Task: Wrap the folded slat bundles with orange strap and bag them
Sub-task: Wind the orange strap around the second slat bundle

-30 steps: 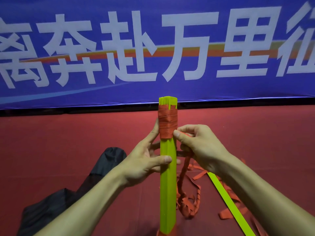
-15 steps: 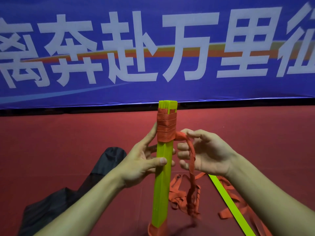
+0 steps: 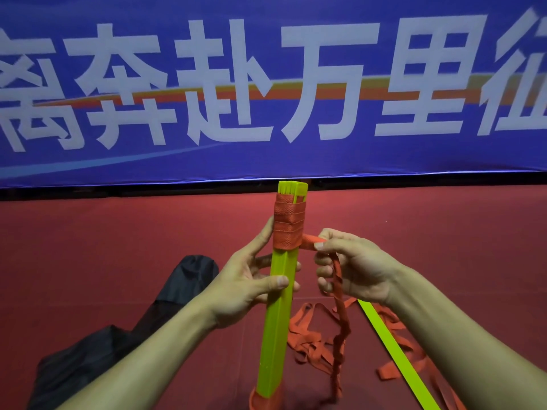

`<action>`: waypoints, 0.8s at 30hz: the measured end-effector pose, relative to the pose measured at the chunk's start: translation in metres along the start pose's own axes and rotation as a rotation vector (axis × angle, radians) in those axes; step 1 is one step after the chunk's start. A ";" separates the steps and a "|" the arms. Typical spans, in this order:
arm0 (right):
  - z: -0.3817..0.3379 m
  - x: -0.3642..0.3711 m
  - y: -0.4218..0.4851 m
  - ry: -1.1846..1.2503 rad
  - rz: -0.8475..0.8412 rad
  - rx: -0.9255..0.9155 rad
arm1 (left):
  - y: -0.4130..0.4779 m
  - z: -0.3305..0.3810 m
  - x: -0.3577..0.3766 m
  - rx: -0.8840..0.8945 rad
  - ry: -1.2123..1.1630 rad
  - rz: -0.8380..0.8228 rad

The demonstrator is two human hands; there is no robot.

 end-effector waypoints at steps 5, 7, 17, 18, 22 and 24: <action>-0.001 -0.003 -0.001 -0.062 0.036 -0.006 | 0.000 0.001 0.002 -0.009 0.026 0.023; -0.001 -0.005 -0.002 -0.064 0.023 -0.001 | 0.000 0.001 0.002 -0.004 0.029 0.030; -0.008 0.000 0.000 -0.290 0.127 -0.142 | 0.006 0.005 -0.001 0.044 0.159 0.229; -0.010 0.003 0.001 -0.350 0.173 -0.197 | 0.007 0.006 0.000 0.059 0.196 0.242; -0.016 0.012 0.003 -0.629 0.366 -0.395 | 0.009 0.008 0.007 0.082 0.325 0.290; -0.016 0.014 0.004 -0.723 0.461 -0.412 | 0.009 0.008 0.008 0.110 0.384 0.325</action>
Point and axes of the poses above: each hand's wrist, its own y-axis towards the middle knuckle, its own x-axis out of the palm, z = x × y, the point moved 5 cm from there along y, towards the middle knuckle, and after that the axes turned 14 degrees about -z, right-handed, at the moved point
